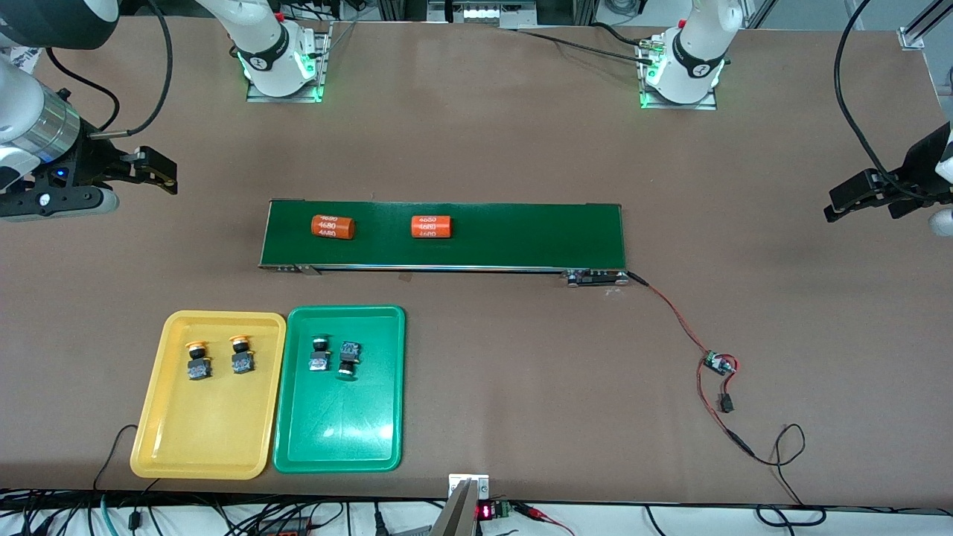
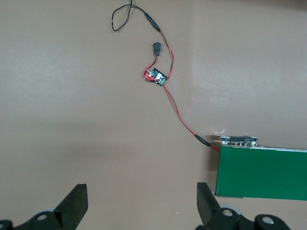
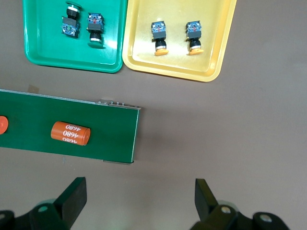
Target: Sort buttons by color to trays
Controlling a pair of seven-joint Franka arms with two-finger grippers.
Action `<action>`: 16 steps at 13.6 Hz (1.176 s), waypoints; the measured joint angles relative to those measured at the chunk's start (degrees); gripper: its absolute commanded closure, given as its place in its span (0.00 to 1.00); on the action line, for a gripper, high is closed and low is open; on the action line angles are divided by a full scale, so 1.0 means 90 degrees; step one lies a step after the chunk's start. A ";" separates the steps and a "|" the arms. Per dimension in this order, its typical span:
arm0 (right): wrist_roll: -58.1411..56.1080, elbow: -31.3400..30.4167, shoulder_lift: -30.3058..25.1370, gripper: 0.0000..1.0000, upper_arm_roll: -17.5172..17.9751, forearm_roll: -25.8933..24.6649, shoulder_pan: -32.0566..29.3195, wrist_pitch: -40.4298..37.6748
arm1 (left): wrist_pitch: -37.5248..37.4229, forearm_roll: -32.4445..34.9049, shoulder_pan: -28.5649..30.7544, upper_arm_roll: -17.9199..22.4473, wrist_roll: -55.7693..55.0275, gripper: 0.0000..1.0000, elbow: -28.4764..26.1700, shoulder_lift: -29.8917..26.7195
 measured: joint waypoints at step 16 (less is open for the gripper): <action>0.0226 0.0044 0.0154 0.00 -0.0001 0.0403 -0.0011 0.0037 | 0.0000 0.0000 0.0000 0.0000 0.0000 0.00 -0.0013 0.0000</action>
